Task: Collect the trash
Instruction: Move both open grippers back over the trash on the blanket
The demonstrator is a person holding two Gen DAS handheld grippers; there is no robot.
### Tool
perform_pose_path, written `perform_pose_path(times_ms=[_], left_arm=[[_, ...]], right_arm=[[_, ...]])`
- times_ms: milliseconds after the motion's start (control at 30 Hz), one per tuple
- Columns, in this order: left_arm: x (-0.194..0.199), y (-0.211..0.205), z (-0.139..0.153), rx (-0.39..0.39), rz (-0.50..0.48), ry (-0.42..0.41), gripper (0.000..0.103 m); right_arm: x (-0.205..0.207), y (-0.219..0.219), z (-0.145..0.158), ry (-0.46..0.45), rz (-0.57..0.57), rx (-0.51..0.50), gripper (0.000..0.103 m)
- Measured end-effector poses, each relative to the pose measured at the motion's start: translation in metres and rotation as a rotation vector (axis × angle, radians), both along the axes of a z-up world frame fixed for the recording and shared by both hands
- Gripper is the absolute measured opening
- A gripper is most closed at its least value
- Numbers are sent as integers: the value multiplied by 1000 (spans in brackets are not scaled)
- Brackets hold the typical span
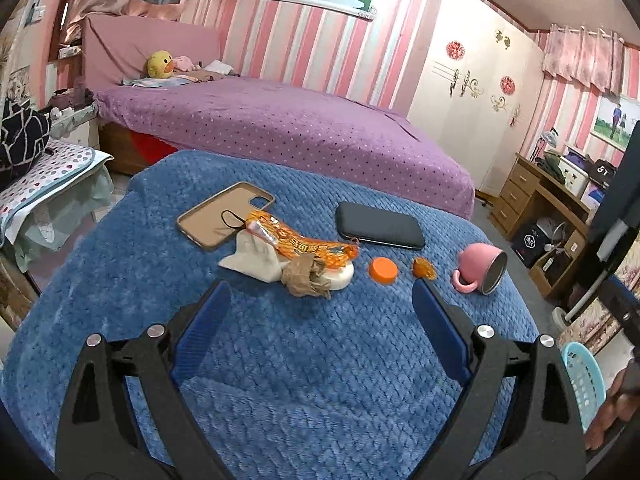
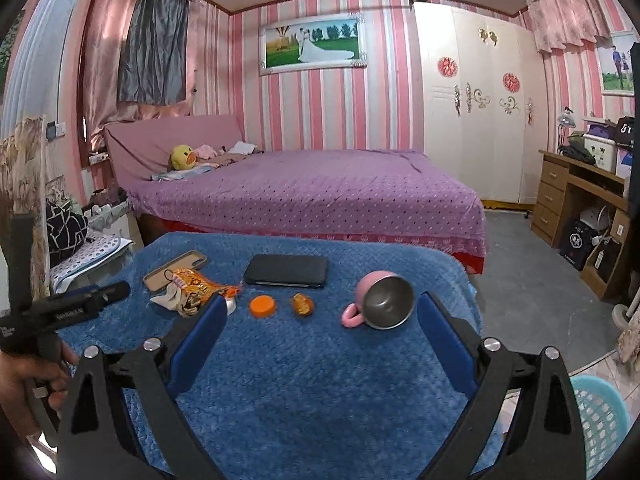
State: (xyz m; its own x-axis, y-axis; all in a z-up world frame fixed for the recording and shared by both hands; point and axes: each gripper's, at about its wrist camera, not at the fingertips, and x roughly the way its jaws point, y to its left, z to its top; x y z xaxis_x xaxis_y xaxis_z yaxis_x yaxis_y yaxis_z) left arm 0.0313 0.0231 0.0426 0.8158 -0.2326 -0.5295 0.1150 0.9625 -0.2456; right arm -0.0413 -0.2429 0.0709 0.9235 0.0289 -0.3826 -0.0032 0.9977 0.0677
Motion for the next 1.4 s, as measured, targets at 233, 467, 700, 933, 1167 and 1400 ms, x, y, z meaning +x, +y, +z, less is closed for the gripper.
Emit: perform_pose_path(times_ms=[233,467,700,933,1167,1400], left_arm=[[8,17,-2,-35,32,10,89],[14,15,-4,5,37,2,89],[30,18,-27,51,61,65,89],[42,21,-42,52,64,111,89],[71,34,-59,104,120,162,89],[89,12,-64,94,30,149,89]], right_arm=[[23,22,19,-5,23,-30,94],[43,38,21,-26,56,-66,95],[65,39,-27,96,74,-97,95],[78,30,-34,113,60,-27,95],[114,34,-48,140,73,23,95],[138,51,-61,155,99,17,95]])
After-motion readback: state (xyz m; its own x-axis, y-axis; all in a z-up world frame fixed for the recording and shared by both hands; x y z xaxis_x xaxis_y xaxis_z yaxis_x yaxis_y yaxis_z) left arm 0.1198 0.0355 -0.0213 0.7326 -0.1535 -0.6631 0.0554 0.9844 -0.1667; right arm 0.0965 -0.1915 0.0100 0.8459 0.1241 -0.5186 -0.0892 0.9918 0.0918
